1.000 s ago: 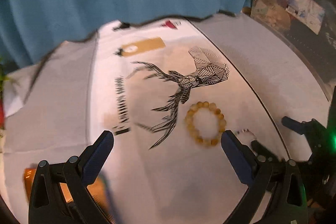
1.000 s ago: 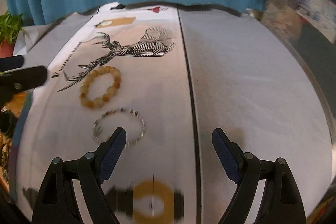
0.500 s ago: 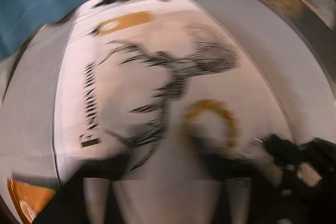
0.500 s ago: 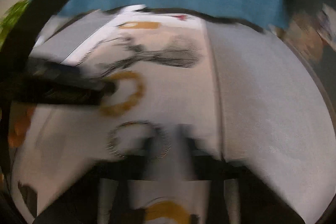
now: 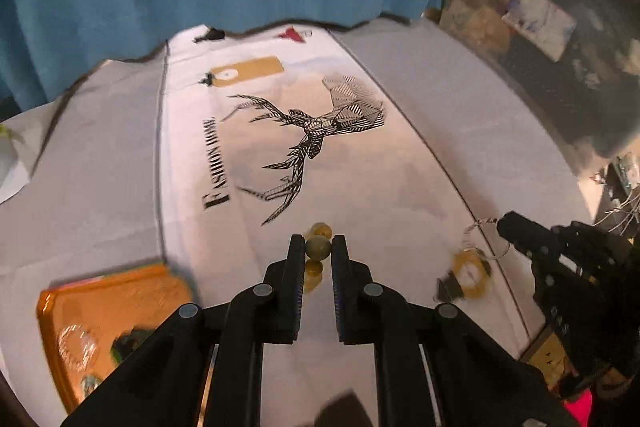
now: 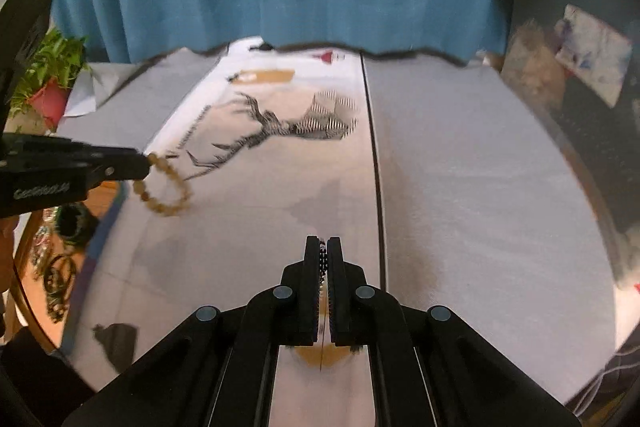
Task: Organize jewelry
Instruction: 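Grasp the silver beaded bracelet with the right tool while the left tool grasps the amber bead bracelet, then lift both bracelets and carry them over the tray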
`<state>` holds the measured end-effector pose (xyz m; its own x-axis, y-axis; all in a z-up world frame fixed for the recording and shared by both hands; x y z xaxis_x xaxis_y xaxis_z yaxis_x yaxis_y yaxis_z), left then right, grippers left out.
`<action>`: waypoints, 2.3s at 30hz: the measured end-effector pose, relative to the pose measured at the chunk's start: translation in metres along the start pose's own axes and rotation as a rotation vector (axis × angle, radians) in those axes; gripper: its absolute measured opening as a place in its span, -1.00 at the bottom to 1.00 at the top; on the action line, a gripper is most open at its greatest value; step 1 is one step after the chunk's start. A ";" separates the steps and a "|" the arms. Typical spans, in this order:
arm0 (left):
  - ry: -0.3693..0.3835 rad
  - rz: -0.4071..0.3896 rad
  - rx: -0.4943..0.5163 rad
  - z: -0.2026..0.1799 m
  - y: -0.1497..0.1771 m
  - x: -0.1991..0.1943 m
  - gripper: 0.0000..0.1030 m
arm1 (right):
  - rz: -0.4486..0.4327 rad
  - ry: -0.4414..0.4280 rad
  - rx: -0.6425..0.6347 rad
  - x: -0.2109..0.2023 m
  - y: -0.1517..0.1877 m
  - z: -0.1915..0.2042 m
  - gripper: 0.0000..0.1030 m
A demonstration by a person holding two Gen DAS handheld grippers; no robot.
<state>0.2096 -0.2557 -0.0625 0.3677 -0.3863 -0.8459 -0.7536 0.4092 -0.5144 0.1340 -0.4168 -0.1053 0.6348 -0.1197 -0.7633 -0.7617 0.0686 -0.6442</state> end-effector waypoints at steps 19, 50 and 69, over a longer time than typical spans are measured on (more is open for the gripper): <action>-0.051 -0.148 -0.015 0.020 0.150 -0.184 -0.79 | -0.085 -0.046 -0.118 -0.173 0.069 0.106 -0.93; -0.057 -0.194 -0.126 0.042 0.327 -0.263 -0.79 | -0.066 -0.184 -0.300 -0.285 0.193 0.234 -0.93; -0.060 -0.170 -0.158 0.059 0.321 -0.249 -0.79 | -0.027 -0.188 -0.303 -0.266 0.186 0.237 -0.93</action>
<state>-0.0918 0.0205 -0.0250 0.5242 -0.3871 -0.7585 -0.7527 0.2061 -0.6253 -0.1456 -0.1376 -0.0336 0.6462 0.0685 -0.7601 -0.7306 -0.2322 -0.6421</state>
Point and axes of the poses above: each gripper's, at about its wrist camera, not at the fingertips, and x roughly the way its jaws point, z to its left, y to its underside, the point moved 5 cm from there along x, roughly the way its jaws point, and after that the axes turned 5 degrees about -x, right-handed, at the moved point
